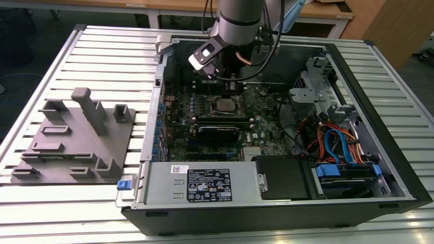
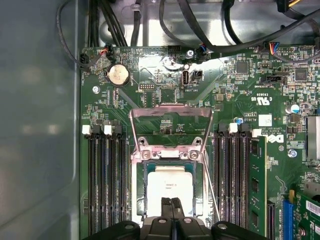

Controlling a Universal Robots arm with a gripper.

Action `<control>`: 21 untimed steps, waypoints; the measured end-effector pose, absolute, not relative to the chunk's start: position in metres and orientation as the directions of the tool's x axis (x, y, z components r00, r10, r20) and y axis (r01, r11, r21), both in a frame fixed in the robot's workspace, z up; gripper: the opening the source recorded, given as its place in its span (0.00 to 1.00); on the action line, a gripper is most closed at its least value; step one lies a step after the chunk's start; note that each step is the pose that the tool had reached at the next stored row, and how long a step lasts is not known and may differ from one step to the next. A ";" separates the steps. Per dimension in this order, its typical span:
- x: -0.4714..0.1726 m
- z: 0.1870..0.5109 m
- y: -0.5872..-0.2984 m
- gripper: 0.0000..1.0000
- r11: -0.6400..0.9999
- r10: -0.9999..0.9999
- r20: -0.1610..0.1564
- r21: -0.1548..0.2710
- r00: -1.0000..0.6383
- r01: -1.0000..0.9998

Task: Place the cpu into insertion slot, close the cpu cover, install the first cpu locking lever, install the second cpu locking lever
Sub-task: 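Close the cpu cover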

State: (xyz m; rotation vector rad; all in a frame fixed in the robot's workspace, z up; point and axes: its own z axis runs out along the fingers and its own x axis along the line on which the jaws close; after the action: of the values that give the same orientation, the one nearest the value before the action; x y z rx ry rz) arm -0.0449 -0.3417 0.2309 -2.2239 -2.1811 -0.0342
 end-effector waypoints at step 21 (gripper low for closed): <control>-0.045 0.258 -0.342 0.11 0.011 0.999 0.033 -0.002 -0.011 1.000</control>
State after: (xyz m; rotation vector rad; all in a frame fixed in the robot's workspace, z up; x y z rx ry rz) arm -0.0449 -0.3417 0.2577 -2.1913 -2.2164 -0.0335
